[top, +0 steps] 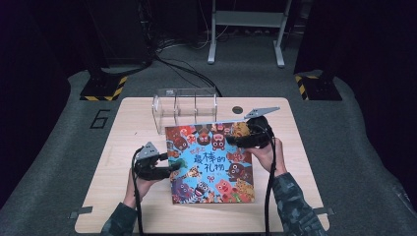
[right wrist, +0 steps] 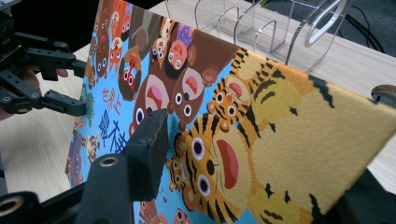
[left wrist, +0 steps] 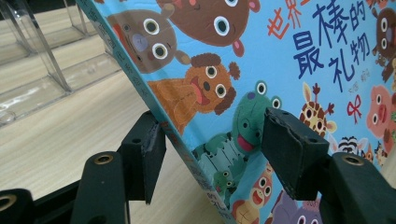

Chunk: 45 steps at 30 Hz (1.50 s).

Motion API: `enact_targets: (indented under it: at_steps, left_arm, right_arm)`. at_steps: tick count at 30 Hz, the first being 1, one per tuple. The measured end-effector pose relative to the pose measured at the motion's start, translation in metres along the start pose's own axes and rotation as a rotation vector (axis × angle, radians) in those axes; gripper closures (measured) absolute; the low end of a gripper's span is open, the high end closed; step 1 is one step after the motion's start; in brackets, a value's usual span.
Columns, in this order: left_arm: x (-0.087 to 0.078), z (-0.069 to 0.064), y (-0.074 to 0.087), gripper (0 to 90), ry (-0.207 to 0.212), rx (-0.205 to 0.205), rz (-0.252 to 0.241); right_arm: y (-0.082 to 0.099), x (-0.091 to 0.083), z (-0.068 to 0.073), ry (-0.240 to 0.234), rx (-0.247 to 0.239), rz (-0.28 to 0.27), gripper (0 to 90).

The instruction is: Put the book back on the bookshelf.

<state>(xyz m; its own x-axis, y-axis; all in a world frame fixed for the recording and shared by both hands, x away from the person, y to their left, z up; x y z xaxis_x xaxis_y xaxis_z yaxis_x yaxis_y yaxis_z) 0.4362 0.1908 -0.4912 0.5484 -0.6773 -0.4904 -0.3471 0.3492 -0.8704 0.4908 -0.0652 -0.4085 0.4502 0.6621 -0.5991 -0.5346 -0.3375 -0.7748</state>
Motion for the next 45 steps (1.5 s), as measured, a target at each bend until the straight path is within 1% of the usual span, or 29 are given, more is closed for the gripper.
enact_targets:
  at_steps: [1, 2, 3, 4, 6, 7, 8, 12, 17, 19, 20, 21, 22, 24, 25, 28, 29, 31, 32, 33, 34, 35, 36, 38, 40, 41, 42, 44, 45]
  left_arm:
    - [-0.001, 0.0, -0.001, 40.4, -0.004, 0.007, -0.003]
    - [-0.002, -0.001, -0.002, 40.4, -0.002, -0.003, -0.014]
    - [-0.003, 0.0, -0.003, 40.8, -0.01, 0.002, -0.022]
    - [-0.004, 0.001, -0.004, 40.8, -0.017, 0.005, -0.037]
    - [-0.007, 0.001, -0.007, 41.9, -0.021, -0.004, -0.058]
    - [-0.008, 0.002, -0.008, 42.0, -0.018, 0.006, -0.058]
    - [-0.009, 0.001, -0.009, 42.4, -0.021, 0.002, -0.065]
    - [-0.011, 0.003, -0.012, 43.0, -0.044, 0.042, -0.06]
    - [-0.012, 0.004, -0.015, 43.8, -0.057, 0.049, -0.07]
    - [-0.014, 0.005, -0.017, 44.3, -0.07, 0.068, -0.071]
    - [-0.014, 0.005, -0.017, 45.3, -0.073, 0.071, -0.067]
    - [-0.014, 0.006, -0.018, 46.0, -0.075, 0.074, -0.065]
    - [-0.015, 0.007, -0.018, 46.5, -0.081, 0.078, -0.066]
    - [-0.015, 0.008, -0.018, 47.9, -0.096, 0.084, -0.069]
    - [-0.015, 0.008, -0.018, 48.1, -0.088, 0.08, -0.067]
    - [-0.016, 0.007, -0.017, 49.1, -0.09, 0.089, -0.068]
    - [-0.016, 0.007, -0.018, 49.3, -0.092, 0.091, -0.069]
    - [-0.017, 0.007, -0.018, 49.4, -0.102, 0.096, -0.072]
    - [-0.018, 0.007, -0.019, 49.4, -0.102, 0.098, -0.074]
    - [-0.018, 0.007, -0.019, 49.5, -0.107, 0.101, -0.082]
    - [-0.019, 0.008, -0.02, 49.8, -0.112, 0.11, -0.084]
    - [-0.02, 0.008, -0.021, 50.3, -0.113, 0.114, -0.083]
    - [-0.02, 0.008, -0.021, 51.0, -0.12, 0.121, -0.089]
    - [-0.021, 0.008, -0.022, 52.5, -0.132, 0.133, -0.086]
    - [-0.021, 0.008, -0.022, 54.1, -0.143, 0.14, -0.087]
    - [-0.022, 0.009, -0.023, 54.4, -0.156, 0.143, -0.087]
    - [-0.022, 0.009, -0.024, 54.8, -0.161, 0.145, -0.097]
    - [-0.024, 0.008, -0.024, 56.5, -0.168, 0.15, -0.098]
    - [-0.024, 0.01, -0.025, 56.9, -0.182, 0.163, -0.104]
  right_arm:
    - [0.0, 0.0, 0.001, -0.002, 0.004, -0.001, 41.8]
    - [-0.001, -0.001, 0.001, -0.003, 0.001, -0.008, 41.8]
    - [-0.002, -0.001, 0.001, 0.002, -0.003, -0.009, 41.7]
    - [-0.002, -0.001, 0.001, 0.004, 0.006, -0.012, 41.5]
    - [-0.003, -0.002, 0.002, 0.008, 0.002, -0.023, 41.4]
    - [-0.004, -0.002, 0.002, 0.013, 0.005, -0.025, 41.1]
    - [-0.004, -0.001, 0.001, 0.009, -0.004, -0.027, 40.9]
    - [-0.006, 0.0, 0.002, 0.007, 0.004, -0.03, 40.7]
    - [-0.009, 0.0, 0.003, 0.0, -0.013, -0.038, 40.5]
    - [-0.01, 0.001, 0.002, 0.005, -0.018, -0.038, 39.8]
    - [-0.01, 0.0, 0.003, 0.009, -0.012, -0.039, 39.7]
    - [-0.01, 0.0, 0.002, 0.01, -0.015, -0.041, 39.5]
    - [-0.011, 0.001, 0.002, 0.01, -0.028, -0.042, 39.3]
    - [-0.011, 0.0, 0.003, 0.018, -0.035, -0.048, 39.3]
    - [-0.011, 0.0, 0.004, 0.018, -0.032, -0.048, 39.3]
    - [-0.01, 0.0, 0.004, 0.016, -0.039, -0.053, 39.3]
    - [-0.01, 0.0, 0.004, 0.014, -0.046, -0.058, 39.3]
    - [-0.011, 0.0, 0.004, 0.012, -0.042, -0.06, 39.2]
    - [-0.011, -0.001, 0.004, 0.016, -0.048, -0.061, 39.2]
    - [-0.012, -0.001, 0.005, 0.016, -0.041, -0.063, 39.2]
    - [-0.013, -0.002, 0.005, 0.021, -0.055, -0.067, 39.2]
    - [-0.014, -0.003, 0.006, 0.021, -0.053, -0.069, 39.2]
    - [-0.015, -0.004, 0.007, 0.023, -0.049, -0.068, 39.2]
    - [-0.016, -0.004, 0.007, 0.023, -0.057, -0.069, 39.0]
    - [-0.017, -0.004, 0.007, 0.034, -0.061, -0.07, 37.9]
    - [-0.017, -0.004, 0.006, 0.036, -0.068, -0.068, 37.7]
    - [-0.018, -0.003, 0.007, 0.037, -0.067, -0.071, 37.4]
    - [-0.018, -0.004, 0.008, 0.041, -0.062, -0.068, 36.9]
    - [-0.018, -0.003, 0.007, 0.045, -0.071, -0.068, 36.7]
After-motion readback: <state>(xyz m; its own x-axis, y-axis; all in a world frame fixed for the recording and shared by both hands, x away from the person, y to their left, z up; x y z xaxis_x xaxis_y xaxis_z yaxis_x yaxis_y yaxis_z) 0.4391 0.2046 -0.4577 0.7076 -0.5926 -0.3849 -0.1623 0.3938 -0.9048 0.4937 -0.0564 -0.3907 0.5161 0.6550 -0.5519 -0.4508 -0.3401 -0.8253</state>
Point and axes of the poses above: each handheld gripper's, and its own axes: x roughly forward along the jaws, y roughly out of its underside, z roughly to its left, the point moved 8 cm from there along x, roughly forward along the jaws, and after that the axes turned 4 degrees about x, right-handed, at the moved point
